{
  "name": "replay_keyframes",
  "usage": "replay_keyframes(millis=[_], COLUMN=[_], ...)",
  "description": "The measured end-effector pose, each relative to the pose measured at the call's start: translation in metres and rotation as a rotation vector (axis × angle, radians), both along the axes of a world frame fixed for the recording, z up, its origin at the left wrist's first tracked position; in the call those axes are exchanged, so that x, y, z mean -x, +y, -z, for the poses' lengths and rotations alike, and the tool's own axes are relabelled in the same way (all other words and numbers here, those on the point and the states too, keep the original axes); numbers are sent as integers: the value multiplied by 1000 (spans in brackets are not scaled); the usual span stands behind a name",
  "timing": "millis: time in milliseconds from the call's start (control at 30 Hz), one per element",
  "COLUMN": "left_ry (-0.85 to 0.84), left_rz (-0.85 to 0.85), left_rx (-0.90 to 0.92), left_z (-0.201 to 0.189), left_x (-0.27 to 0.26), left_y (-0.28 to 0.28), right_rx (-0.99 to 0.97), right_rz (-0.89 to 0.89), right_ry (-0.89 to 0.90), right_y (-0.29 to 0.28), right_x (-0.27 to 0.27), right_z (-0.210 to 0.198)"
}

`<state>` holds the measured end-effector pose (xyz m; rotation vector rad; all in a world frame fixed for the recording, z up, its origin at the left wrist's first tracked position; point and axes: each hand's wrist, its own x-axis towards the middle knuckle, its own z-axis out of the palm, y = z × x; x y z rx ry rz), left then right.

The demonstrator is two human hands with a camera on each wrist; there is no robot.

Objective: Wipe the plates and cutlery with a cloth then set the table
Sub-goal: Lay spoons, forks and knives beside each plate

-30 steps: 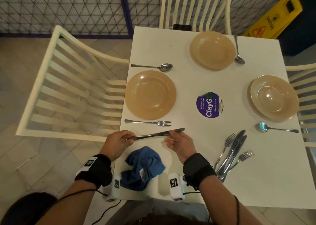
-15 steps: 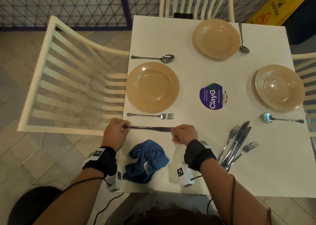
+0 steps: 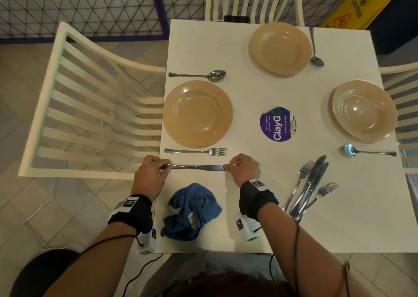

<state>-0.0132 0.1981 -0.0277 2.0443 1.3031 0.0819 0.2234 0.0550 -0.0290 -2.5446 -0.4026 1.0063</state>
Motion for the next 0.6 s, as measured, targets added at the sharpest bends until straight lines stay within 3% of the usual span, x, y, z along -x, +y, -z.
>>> replay_keyframes(millis=[367,600], left_ry=[-13,-97], left_rz=[-32,53], left_rx=[18,-47], left_z=[-7,-53], left_x=[0,-32], left_y=[-4,-27], right_rx=[-71,-207], right_rz=[5,45], right_ry=[84,87], right_y=[-7,-54], right_x=[-4,-30], right_z=[-6,-37])
